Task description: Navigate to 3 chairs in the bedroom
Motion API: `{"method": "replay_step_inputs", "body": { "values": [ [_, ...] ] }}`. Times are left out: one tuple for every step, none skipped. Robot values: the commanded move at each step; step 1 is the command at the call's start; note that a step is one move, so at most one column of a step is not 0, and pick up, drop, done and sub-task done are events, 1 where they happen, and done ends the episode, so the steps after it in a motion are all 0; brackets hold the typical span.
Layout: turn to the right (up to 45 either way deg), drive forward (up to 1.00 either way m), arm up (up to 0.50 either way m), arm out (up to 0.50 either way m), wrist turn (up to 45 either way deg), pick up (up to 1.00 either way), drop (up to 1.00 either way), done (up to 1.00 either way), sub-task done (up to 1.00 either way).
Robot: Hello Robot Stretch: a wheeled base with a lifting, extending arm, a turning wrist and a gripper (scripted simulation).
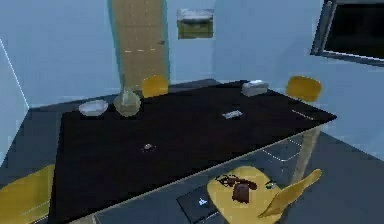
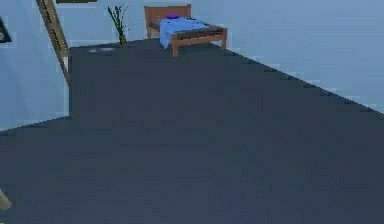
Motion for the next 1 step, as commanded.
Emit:
{"method": "replay_step_inputs", "body": {
  "values": [
    [45.0,0.00,0.00,0.00,0.0,0.00,0.00,0.00,0.00]
  ]
}}
